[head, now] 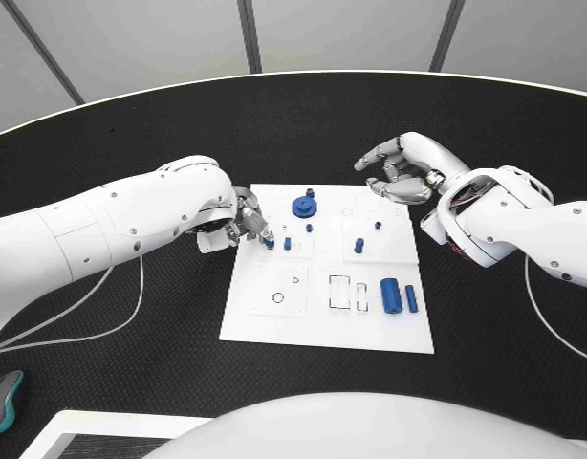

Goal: Assemble the parts on the task board

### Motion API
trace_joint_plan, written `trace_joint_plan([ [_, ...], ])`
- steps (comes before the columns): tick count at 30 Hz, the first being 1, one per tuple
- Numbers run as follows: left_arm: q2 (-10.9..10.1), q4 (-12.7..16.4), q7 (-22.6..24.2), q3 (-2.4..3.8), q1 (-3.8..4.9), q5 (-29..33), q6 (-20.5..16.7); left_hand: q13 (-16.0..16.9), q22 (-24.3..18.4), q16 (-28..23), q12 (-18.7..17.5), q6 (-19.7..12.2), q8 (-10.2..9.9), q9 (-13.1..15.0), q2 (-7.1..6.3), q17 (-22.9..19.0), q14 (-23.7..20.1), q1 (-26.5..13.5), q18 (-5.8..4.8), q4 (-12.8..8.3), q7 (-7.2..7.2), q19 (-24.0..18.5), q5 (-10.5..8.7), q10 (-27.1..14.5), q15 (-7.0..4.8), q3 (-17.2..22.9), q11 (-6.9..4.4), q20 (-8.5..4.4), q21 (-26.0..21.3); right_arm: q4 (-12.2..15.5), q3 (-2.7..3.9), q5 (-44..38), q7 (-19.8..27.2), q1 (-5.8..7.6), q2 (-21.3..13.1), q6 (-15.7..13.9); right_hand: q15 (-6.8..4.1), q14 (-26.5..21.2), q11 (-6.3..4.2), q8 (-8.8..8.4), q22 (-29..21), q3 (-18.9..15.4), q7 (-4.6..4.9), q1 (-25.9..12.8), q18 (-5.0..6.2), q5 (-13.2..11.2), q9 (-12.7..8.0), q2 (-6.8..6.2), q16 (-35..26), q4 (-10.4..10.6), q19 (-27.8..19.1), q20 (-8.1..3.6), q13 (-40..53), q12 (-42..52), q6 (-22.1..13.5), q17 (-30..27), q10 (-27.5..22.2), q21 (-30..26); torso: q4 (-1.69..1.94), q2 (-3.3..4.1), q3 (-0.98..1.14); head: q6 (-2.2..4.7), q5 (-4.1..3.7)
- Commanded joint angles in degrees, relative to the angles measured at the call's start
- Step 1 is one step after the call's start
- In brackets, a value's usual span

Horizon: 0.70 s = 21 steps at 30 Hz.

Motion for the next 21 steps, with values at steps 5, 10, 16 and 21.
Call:
trace_joint_plan([
  [5, 0.15, 0.09, -0.24, -0.01, -0.01, -0.02, 0.42, 0.05, 0.08, 0.29, 0.26, 0.0, 0.39, 1.79, 0.78, 3.61, 3.28, -0.01, -0.24, -8.52, -0.2, 0.39, 0.16, 0.35, -0.5, 8.69, 0.14, 0.07, 0.39, -0.03, 0.0, 0.0, 0.0, 0.0, 0.01, 0.02, 0.24, 4.32, 0.07, -0.23, 8.11, -0.08, 0.2, -0.4, 0.63, 0.17, -0.06, 0.08, -0.08, -0.04, 2.39, 0.41, 3.9, -0.08, 0.1, 8.06, -0.11, -0.23, -0.01, -0.03, 0.03, 0.0, -0.02],
  [10, 0.24, 0.07, -0.4, -0.01, -0.01, -0.02, 0.71, 0.14, 0.06, 0.28, 0.29, 0.03, 0.43, 1.79, 0.75, 3.58, 3.28, -0.08, -0.23, -8.54, -0.21, 0.38, 0.29, 0.42, -0.51, 8.69, 0.12, 0.06, 0.39, -0.03, 0.0, 0.0, -0.01, 0.0, 0.0, 0.04, 0.24, 4.32, 0.07, -0.23, 8.11, -0.08, 0.2, -0.4, 0.63, 0.17, -0.06, 0.08, -0.08, -0.04, 2.39, 0.41, 3.9, -0.08, 0.1, 8.06, -0.11, -0.23, -0.03, 0.0, 0.02, 0.0, -0.03],
  [16, 0.2, 0.01, -0.64, -0.02, -0.01, -0.02, 0.97, 0.14, 0.06, 0.28, 0.29, 0.03, 0.43, 1.79, 0.75, 3.58, 3.28, -0.08, -0.23, -8.54, -0.21, 0.38, 0.29, 0.42, -0.51, 8.69, 0.12, 0.06, 0.39, 0.0, 0.0, 0.0, -0.04, 0.0, -0.03, 0.06, 0.24, 4.32, 0.07, -0.23, 8.11, -0.08, 0.2, -0.4, 0.63, 0.17, -0.06, 0.08, -0.08, -0.04, 2.39, 0.41, 3.9, -0.08, 0.1, 8.06, -0.11, -0.23, 0.0, -0.04, 0.01, 0.0, -0.05],
  [21, 0.22, -0.07, -0.78, -0.02, -0.01, -0.02, 1.04, 0.14, 0.06, 0.28, 0.29, 0.03, 0.43, 1.79, 0.75, 3.58, 3.28, -0.08, -0.23, -8.54, -0.21, 0.38, 0.29, 0.42, -0.51, 8.69, 0.12, 0.06, 0.39, 0.0, 0.0, 0.0, -0.03, 0.0, -0.02, 0.06, 0.24, 4.32, 0.07, -0.23, 8.11, -0.08, 0.2, -0.4, 0.63, 0.17, -0.06, 0.08, -0.08, -0.04, 2.39, 0.41, 3.9, -0.08, 0.1, 8.06, -0.11, -0.23, 0.01, -0.05, 0.0, 0.0, -0.09],
])
